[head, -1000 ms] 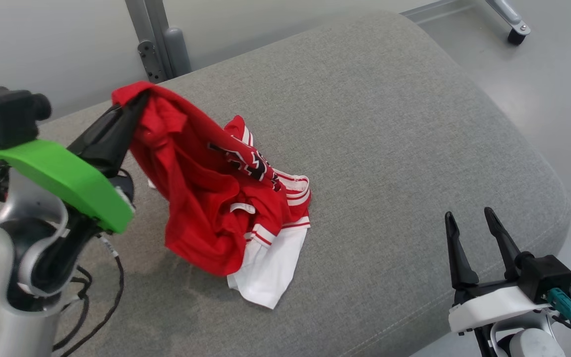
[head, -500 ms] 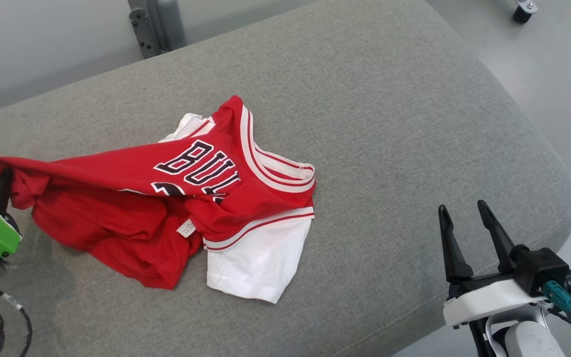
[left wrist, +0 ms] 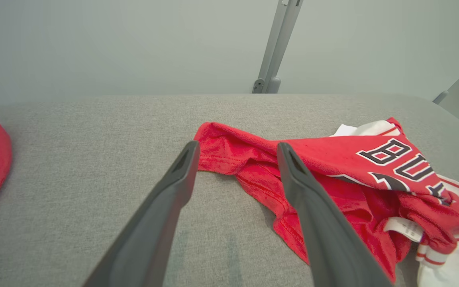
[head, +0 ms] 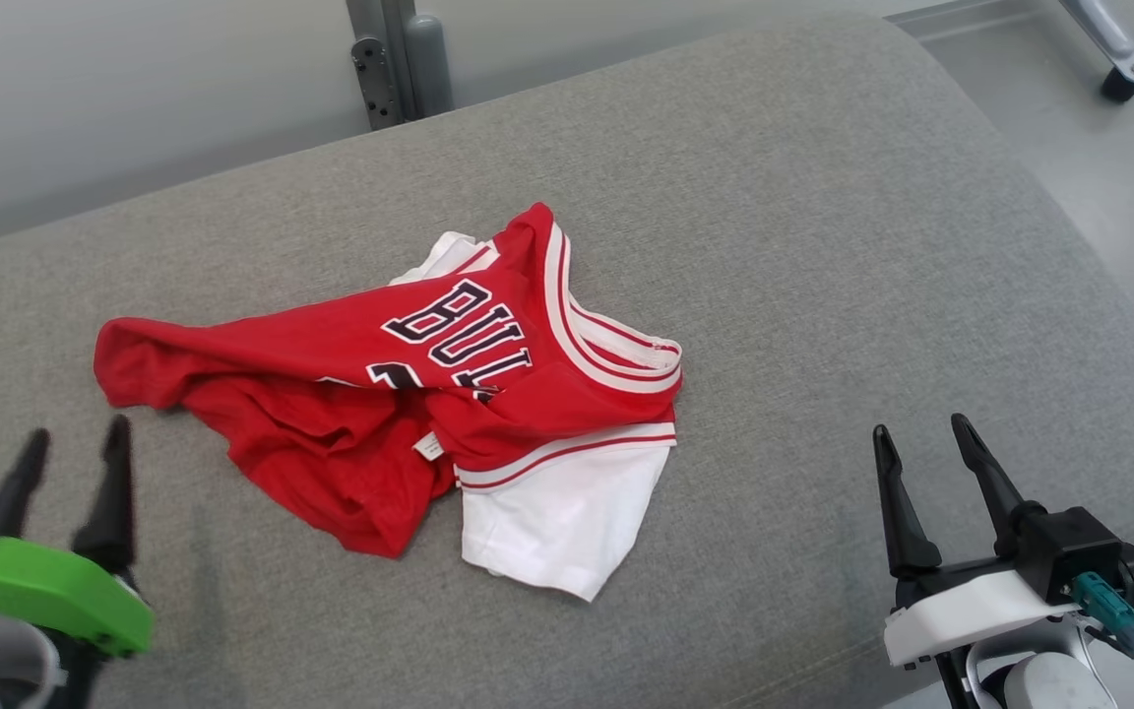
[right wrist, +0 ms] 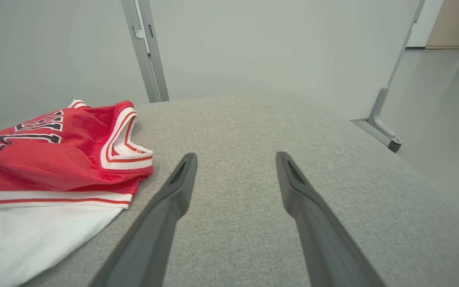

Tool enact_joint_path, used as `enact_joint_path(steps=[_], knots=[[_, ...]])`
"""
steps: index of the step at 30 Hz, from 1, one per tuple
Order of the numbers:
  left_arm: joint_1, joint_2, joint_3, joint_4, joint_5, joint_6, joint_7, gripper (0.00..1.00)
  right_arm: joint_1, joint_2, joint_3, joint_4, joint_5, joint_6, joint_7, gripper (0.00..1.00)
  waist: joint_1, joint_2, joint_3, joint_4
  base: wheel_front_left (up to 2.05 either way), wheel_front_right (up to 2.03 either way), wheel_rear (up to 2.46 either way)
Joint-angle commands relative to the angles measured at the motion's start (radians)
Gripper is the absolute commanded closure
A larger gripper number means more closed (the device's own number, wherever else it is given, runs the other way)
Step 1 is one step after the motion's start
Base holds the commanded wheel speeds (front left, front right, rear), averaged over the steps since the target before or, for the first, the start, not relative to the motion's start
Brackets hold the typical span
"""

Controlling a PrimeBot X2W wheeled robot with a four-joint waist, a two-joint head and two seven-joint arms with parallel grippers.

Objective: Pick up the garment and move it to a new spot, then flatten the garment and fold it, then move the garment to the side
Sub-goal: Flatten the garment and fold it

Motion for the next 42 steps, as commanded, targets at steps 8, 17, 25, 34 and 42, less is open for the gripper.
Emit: enact_joint_path(steps=[8,17,25,34,42], knots=[[0.076,-0.177,-0.192,-0.048,0.024,0.021,0.0,0.0,-0.02,-0.002,0.009,-0.013,-0.025,0.0,-0.003,0.0,0.0,0.0,0.03,0.055,0.0,0.0,0.0],[-0.021,-0.265,-0.307,0.114,0.05,-0.02,0.007,0.0,-0.033,-0.002,0.015,-0.009,-0.029,0.0,-0.003,0.0,0.0,0.0,0.055,0.04,0.0,0.0,0.0],[-0.056,-0.276,-0.308,0.187,0.039,-0.03,-0.022,0.0,-0.029,-0.002,0.019,-0.006,-0.01,0.0,-0.003,0.0,0.0,0.0,0.059,0.016,0.0,0.0,0.0],[-0.058,-0.278,-0.323,0.203,0.033,-0.043,-0.011,0.65,-0.032,-0.002,0.013,-0.002,-0.002,0.0,-0.003,0.0,0.0,0.0,0.057,0.007,0.0,0.0,0.0],[-0.062,-0.266,-0.33,0.188,0.029,-0.056,-0.016,1.0,-0.026,-0.002,0.01,-0.002,0.003,0.0,-0.003,0.0,0.0,0.0,0.053,0.015,0.0,0.0,0.0]])
